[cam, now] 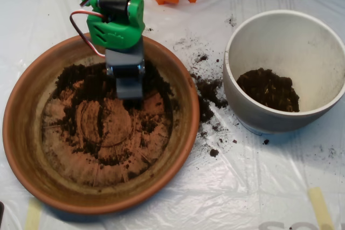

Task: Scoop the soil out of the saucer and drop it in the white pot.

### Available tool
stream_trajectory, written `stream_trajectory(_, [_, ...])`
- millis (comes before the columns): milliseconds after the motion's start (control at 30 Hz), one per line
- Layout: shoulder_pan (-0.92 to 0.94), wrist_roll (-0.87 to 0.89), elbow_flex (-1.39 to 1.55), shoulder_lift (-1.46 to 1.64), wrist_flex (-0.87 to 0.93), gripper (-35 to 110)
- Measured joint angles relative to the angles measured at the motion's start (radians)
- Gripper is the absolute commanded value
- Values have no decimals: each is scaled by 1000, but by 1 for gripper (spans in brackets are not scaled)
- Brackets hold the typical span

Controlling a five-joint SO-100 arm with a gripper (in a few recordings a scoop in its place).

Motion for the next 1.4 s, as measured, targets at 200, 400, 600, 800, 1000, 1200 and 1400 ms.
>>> stream_trajectory(200, [-57, 31, -66, 2, 140, 0])
stream_trajectory(400, [-155, 143, -164, 202, 268, 0])
stream_trajectory(600, [-298, 253, -311, 390, 359, 0])
stream_trajectory(800, [-393, 293, -508, 437, 448, 0])
stream_trajectory(1000, [-512, 284, -692, 354, 528, 0])
stream_trajectory(1200, [-638, 253, -761, 196, 543, 0])
stream_trajectory(1400, [-716, 221, -767, 153, 543, 11])
